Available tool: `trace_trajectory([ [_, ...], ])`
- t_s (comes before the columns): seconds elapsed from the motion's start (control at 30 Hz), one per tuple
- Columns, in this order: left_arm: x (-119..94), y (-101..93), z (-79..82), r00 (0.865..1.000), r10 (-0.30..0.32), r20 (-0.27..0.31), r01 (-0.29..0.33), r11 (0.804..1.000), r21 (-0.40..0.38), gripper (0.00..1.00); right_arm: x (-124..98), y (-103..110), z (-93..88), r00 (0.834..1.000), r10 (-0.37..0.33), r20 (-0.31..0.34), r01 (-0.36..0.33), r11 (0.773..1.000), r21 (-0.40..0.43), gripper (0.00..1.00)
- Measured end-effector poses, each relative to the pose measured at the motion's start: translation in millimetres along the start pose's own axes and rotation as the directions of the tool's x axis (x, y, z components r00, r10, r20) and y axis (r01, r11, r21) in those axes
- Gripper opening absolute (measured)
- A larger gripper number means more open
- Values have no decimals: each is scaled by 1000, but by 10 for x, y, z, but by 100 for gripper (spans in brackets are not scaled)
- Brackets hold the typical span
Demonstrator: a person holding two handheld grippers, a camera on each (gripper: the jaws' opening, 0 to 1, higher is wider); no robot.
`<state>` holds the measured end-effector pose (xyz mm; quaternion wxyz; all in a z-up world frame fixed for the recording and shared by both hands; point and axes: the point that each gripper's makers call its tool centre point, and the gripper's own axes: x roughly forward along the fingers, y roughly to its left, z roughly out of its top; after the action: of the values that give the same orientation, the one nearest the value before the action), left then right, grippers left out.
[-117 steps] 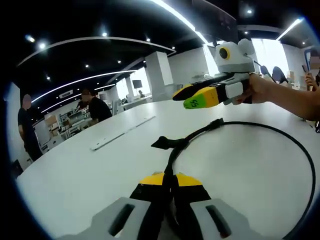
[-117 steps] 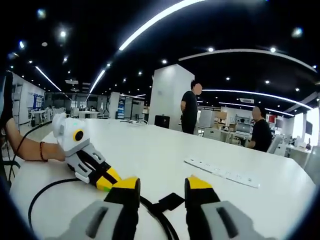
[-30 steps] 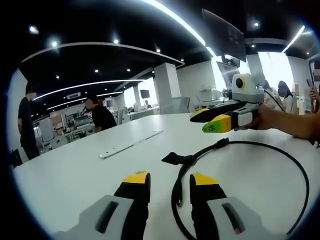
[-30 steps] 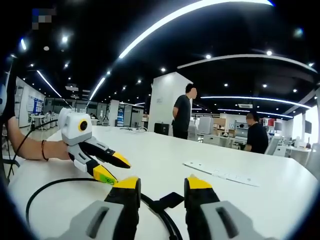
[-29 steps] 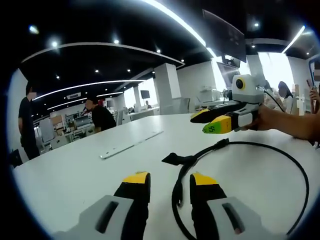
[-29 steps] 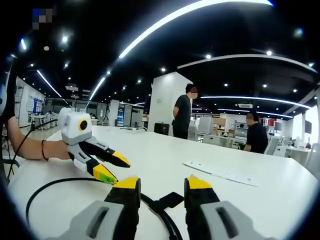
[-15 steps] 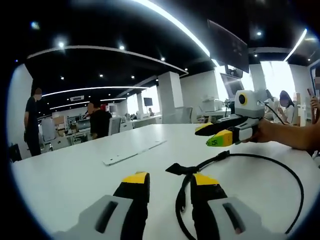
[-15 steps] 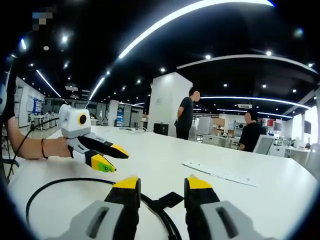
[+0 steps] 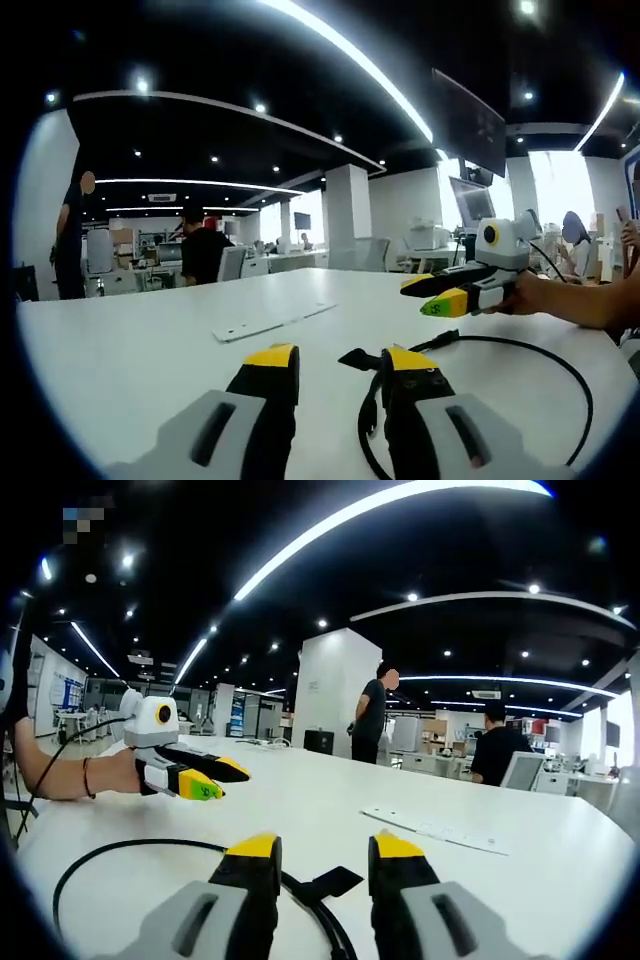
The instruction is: Find the charging cable on the desk, coil it up and secure with Velcro.
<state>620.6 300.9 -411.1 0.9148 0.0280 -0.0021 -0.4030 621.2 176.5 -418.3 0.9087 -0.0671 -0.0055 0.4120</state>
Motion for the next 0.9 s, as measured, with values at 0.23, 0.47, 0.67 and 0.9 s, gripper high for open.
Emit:
trace_trajectory([
  [0.23,-30,8,76,999,-3,37,3,1000,-15,36,-27,-4,16,1000,-5,8,5,1000,4,36],
  [0.47,-37,-13,96,999,-11,50,12,1000,-14,39,-33,7,17,1000,-3,9,3,1000,5,36],
  [0.67,-29,-36,96,998,-23,52,24,1000,-18,41,-39,8,32,1000,-2,14,2,1000,4,36],
  [0.9,-36,-44,107,998,-24,57,25,1000,-18,42,-34,6,24,1000,-1,16,1,1000,6,36],
])
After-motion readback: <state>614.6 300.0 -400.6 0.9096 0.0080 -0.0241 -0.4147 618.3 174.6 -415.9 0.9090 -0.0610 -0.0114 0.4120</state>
